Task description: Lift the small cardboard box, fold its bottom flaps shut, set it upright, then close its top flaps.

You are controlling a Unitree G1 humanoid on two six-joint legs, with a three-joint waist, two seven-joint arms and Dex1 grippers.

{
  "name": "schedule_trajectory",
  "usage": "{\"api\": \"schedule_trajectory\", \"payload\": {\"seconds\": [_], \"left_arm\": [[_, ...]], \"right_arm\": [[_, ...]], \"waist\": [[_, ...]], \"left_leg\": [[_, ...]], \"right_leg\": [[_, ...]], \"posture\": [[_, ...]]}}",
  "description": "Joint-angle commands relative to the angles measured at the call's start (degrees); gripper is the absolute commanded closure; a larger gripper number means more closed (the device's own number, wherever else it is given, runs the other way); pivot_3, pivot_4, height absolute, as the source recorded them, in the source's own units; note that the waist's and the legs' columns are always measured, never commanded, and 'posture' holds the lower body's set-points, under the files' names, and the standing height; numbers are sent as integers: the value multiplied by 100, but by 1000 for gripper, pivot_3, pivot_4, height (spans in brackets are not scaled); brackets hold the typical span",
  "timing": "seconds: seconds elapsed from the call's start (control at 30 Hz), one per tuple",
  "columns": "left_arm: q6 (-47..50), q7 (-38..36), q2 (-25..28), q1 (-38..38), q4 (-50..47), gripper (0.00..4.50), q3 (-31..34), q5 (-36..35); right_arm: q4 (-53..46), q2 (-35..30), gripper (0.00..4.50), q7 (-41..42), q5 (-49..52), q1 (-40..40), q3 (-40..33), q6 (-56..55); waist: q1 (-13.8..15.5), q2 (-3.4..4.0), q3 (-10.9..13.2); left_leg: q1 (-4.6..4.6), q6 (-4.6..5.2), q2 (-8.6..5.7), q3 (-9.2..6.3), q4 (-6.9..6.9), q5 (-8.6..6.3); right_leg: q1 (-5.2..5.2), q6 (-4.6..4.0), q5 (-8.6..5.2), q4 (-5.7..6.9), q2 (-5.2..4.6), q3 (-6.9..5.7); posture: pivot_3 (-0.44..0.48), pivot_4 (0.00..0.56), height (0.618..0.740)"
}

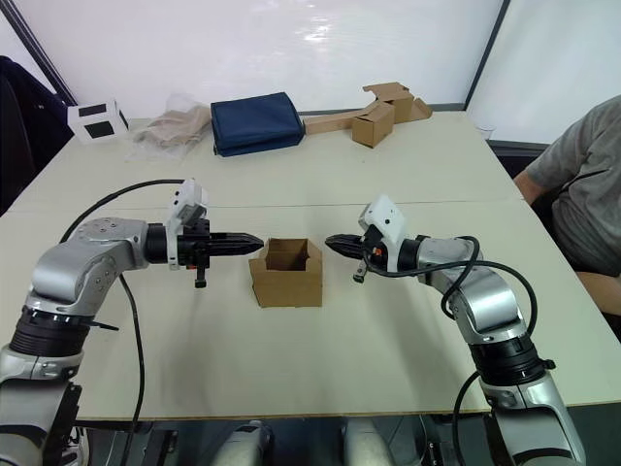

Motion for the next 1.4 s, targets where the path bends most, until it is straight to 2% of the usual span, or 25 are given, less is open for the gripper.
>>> {"api": "schedule_trajectory", "payload": {"seconds": [0.03, 0.4, 0.77, 0.97, 1.07, 1.23, 1.4], "left_arm": [[-250, 27, -7, -71, 6, 4430, -102, 157], [-518, 63, -164, -55, 128, 4430, -423, 491], [-726, 93, -147, 171, 146, 4430, -612, 747], [-742, 58, -124, 314, 190, 4430, -583, 762], [-662, 48, -142, 220, 295, 4430, -398, 611], [157, 48, -259, -261, 555, 4430, 367, -335], [107, 24, -210, -550, 1193, 4430, 596, -336]], "right_arm": [[-261, 110, 4500, 88, 217, -57, 62, 24], [-54, 225, 4500, 200, 125, -268, 369, -90], [285, 118, 4500, 424, -542, -314, 1029, -472], [346, 156, 4500, 447, -586, -326, 1006, -546], [321, 159, 4500, 458, -479, -339, 857, -524], [-43, 181, 4500, 469, 552, -454, -77, 95], [-460, 173, 4500, 213, 1314, -566, -809, 596]], "waist": [[0, 0, 0], [2, 0, 0], [0, 0, 0], [7, 0, 0], [7, 0, 0], [12, -2, 1], [-7, -1, 0]], "left_leg": [[0, 0, 0, 0, 0, 0], [0, 0, 0, 0, 0, 0], [0, 0, 0, -1, 0, 0], [0, 0, 0, -1, 1, 0], [0, 0, 0, -1, 1, 0], [-4, 0, 0, -5, 4, 0], [-2, 0, 0, -6, 1, 0]], "right_leg": [[0, 0, 0, 0, 0, 0], [0, 0, 0, 0, 0, 0], [-1, 0, 0, 0, 0, 0], [0, 0, 0, 0, 0, -1], [0, 0, 0, 0, 0, -1], [-1, 0, 0, 1, -1, -4], [-1, 0, 0, 0, 0, -5]], "posture": [[0, 150, 740], [0, 150, 740], [0, 150, 740], [0, 150, 740], [0, 150, 740], [0, 150, 740], [0, 150, 740]]}}
